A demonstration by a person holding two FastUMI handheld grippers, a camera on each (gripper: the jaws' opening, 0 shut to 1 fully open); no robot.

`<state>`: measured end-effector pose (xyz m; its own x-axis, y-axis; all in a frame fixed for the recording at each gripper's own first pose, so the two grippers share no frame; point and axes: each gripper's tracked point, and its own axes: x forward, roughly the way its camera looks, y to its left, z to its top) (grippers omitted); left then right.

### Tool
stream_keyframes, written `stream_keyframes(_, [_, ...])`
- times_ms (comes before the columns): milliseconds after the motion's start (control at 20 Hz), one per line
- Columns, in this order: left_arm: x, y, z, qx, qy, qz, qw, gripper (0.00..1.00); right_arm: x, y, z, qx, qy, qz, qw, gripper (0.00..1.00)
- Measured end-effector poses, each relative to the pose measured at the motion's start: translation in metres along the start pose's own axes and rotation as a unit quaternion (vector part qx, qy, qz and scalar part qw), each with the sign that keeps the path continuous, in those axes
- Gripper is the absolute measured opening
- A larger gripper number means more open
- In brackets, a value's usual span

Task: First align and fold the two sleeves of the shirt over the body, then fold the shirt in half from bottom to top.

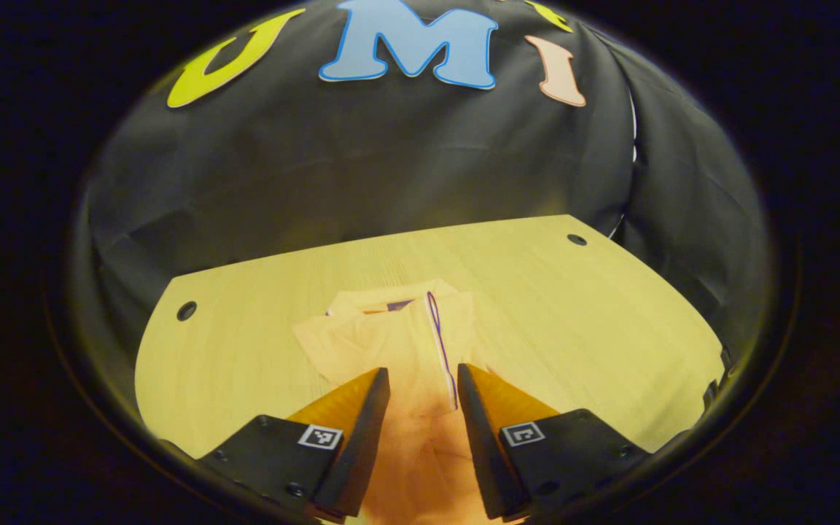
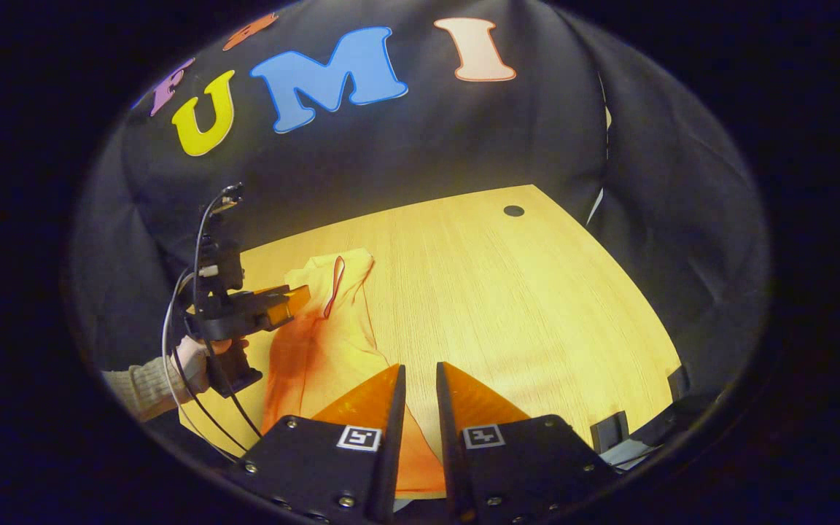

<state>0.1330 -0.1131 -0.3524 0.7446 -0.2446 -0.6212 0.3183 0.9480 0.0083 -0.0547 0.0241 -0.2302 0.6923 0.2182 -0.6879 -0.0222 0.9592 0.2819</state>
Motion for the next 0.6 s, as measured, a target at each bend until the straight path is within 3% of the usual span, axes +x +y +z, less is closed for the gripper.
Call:
stream_keyframes(50, [-0.010,0.005,-0.008,-0.004,0.003,0.002,1.000,0.67,0.007,0.001,-0.005,-0.004,0.014,0.007,1.000,0.27])
stream_keyframes(200, [-0.045,0.026,-0.034,-0.021,0.010,0.015,1.000,0.92,0.027,0.005,-0.026,-0.018,0.051,0.019,0.998,0.35])
stream_keyframes(450, [-0.105,0.055,-0.096,-0.049,0.041,0.045,0.997,0.95,0.048,0.010,-0.056,-0.040,0.115,0.046,0.992,0.35])
stream_keyframes(500, [-0.114,0.054,-0.111,-0.059,0.051,0.044,0.996,0.95,0.049,0.010,-0.064,-0.047,0.127,0.047,0.990,0.46])
stream_keyframes(600, [-0.138,0.053,-0.140,-0.076,0.071,0.045,0.994,0.96,0.053,0.013,-0.085,-0.057,0.157,0.059,0.984,0.54])
